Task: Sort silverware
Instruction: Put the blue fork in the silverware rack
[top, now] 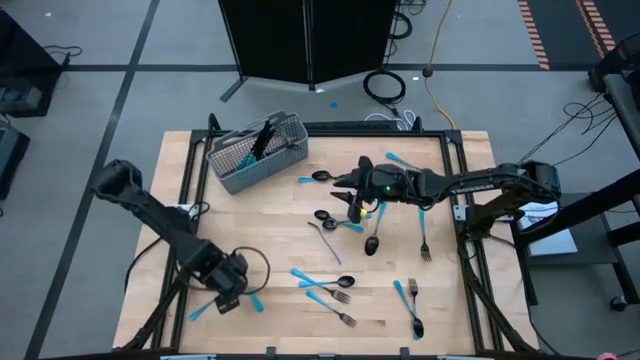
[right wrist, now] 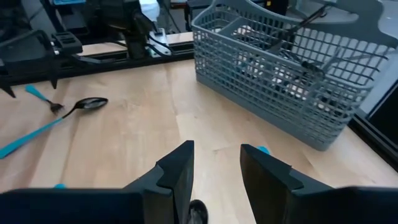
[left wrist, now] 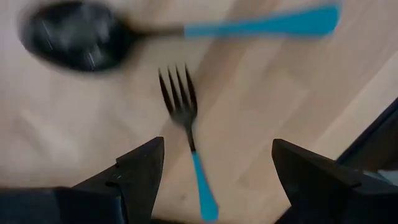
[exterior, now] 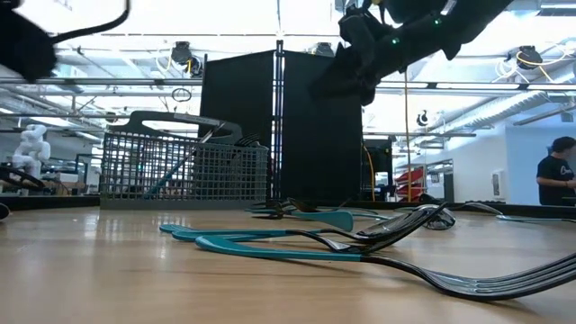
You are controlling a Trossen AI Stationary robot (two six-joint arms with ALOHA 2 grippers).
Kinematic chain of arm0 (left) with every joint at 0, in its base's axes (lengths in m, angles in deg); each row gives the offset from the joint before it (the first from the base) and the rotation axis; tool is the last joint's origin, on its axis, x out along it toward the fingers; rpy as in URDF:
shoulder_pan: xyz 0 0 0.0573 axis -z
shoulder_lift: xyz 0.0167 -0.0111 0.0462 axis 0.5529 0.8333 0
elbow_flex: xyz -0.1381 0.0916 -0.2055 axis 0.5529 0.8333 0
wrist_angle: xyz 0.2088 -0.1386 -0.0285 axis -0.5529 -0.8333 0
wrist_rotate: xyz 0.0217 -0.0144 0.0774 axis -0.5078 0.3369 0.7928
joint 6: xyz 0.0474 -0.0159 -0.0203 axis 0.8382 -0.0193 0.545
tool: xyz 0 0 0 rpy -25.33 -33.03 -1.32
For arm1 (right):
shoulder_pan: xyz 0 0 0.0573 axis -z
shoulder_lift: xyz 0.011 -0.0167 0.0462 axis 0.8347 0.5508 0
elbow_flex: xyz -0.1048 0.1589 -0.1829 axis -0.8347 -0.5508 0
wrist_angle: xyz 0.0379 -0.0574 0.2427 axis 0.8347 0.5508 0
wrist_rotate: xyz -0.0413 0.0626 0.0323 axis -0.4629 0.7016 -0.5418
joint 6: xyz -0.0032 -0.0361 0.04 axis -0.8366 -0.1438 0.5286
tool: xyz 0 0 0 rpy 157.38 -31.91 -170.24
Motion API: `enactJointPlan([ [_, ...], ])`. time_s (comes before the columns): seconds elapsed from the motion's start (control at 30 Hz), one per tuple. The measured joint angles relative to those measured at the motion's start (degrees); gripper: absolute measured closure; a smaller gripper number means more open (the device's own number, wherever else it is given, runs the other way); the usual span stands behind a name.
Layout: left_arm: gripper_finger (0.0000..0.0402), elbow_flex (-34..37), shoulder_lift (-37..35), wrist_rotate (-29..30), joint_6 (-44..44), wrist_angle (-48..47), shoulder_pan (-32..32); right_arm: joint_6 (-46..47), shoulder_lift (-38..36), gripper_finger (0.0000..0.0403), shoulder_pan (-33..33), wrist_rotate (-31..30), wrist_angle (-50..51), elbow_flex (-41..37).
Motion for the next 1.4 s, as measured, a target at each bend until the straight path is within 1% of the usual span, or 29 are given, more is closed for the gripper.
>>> enactJointPlan([
  [0.2, 0.0108, 0.0, 2.7, -2.8, -5.2, -0.5, 2.4, -0.4, 0.0, 0.0277, -0.9, 0.0, -1.3, 0.0],
  [0.33, 0.0108, 0.0, 4.7, -3.0, -6.4, -0.2, 3.1, -0.3, 0.0, 0.0277, -1.3, 0.0, -1.7, 0.0],
  [0.43, 0.0116, 0.0, 6.7, -3.2, -6.4, 0.0, 3.8, 0.0, 0.0, 0.0277, -1.8, 0.0, -1.4, 0.0],
  [0.63, 0.0155, 0.0, 9.7, -3.7, -6.5, 0.2, 4.7, 0.0, 0.0, 0.0277, -3.6, 0.0, -1.3, 0.0],
  [0.77, 0.0181, 0.0, 11.3, -3.1, -6.5, 2.9, 5.1, 0.0, 0.0, 0.0277, -4.4, 0.0, -1.3, 0.0],
  [1.03, 0.0229, -0.4, 16.7, -2.7, -6.4, 2.4, 6.3, 0.0, 0.0, 0.0277, -5.8, 0.0, -1.0, 0.0],
  [1.13, 0.0252, -0.5, 17.4, -3.4, -5.3, 3.0, 6.3, 0.0, 0.0, 0.0277, -6.3, 0.0, -0.9, 0.0],
  [1.2, 0.0275, -0.5, 17.4, -4.0, -4.9, 3.3, 6.1, 0.0, 0.0, 0.0277, -6.6, 0.0, -1.0, 0.0],
  [1.27, 0.0306, -0.5, 17.4, -4.1, -4.3, 3.6, 6.1, 0.0, -0.1, 0.0277, -6.6, 0.0, -0.9, 0.0],
  [1.4, 0.0381, -0.5, 17.4, -4.3, -1.8, 4.1, 6.2, 0.0, -0.9, 0.0277, -6.6, 0.0, -0.8, 0.0],
])
